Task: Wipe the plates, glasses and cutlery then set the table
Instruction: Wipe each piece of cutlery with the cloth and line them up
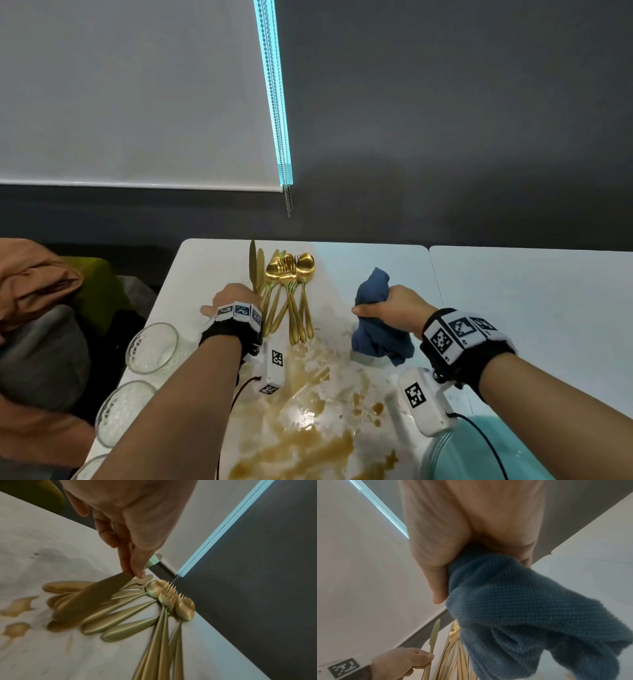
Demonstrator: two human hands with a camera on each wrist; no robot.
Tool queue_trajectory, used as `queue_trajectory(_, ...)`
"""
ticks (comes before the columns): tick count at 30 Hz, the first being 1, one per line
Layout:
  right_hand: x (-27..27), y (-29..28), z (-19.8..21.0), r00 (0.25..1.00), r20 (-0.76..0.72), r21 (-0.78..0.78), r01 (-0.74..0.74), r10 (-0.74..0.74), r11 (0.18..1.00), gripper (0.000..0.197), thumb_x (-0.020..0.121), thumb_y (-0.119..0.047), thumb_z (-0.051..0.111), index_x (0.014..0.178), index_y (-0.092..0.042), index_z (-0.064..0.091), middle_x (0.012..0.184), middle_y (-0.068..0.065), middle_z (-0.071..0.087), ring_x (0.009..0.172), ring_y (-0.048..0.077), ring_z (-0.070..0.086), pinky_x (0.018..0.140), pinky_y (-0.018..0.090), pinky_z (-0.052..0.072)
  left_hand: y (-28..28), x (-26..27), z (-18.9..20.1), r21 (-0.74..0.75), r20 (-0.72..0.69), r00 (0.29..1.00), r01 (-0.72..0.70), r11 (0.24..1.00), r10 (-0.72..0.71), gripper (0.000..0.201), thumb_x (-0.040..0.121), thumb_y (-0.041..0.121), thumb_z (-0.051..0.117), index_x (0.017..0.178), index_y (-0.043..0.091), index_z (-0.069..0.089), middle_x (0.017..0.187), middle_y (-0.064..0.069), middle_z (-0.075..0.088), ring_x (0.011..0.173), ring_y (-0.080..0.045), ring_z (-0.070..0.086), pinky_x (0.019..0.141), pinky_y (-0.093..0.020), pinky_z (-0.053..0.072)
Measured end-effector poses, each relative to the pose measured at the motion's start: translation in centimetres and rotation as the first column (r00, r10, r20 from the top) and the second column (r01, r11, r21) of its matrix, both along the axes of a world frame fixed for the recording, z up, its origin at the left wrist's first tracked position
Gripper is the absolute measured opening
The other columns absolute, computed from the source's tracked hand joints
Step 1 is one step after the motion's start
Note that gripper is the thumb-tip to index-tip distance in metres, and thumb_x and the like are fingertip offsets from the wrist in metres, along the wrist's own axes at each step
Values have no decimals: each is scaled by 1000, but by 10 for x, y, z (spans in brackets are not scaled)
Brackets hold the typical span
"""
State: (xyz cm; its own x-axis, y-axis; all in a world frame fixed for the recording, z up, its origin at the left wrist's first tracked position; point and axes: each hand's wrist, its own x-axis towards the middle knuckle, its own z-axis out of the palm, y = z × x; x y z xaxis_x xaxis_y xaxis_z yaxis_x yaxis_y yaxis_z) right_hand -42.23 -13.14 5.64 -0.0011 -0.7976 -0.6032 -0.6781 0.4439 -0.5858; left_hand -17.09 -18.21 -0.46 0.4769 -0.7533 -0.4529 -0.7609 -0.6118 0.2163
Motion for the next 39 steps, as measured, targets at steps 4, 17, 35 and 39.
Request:
queue_trajectory(4,-6,-1,-4,1000,-2,22,28,-28,999,27,81,-43,68,74,-21,55,92,4,63,93,22,60,89,34,48,-1,-4,-19,31,132,988,73,997,-77,11,87,17,56,77,20,57,96,-5,62,105,-28,56,101,-44,27)
queue_trajectory(17,-16,11,-7,865,405,133,264,-295,955,50,85,-50,59,108,-6,60,111,10,66,107,20,61,101,38,44,6,-19,-17,-64,14,999,46,997,-45,28,89,46,49,109,30,60,101,-6,65,109,-27,49,94,-40,26)
queue_trajectory(35,-20,111,47,714,514,131,482,-476,866,63,90,-61,38,128,-12,47,126,20,55,113,35,56,91,49,51,132,-140,82,-448,-648,553,280,849,-524,18,84,26,68,95,16,59,93,-1,64,89,-19,59,82,-31,49)
queue_trajectory(39,-34,142,52,803,431,34,442,-412,896,70,86,-61,47,133,-10,45,134,16,51,119,30,52,97,43,47,148,-144,91,-463,-684,506,255,849,-525,14,83,18,68,86,19,54,94,-8,64,92,-25,61,87,-40,51)
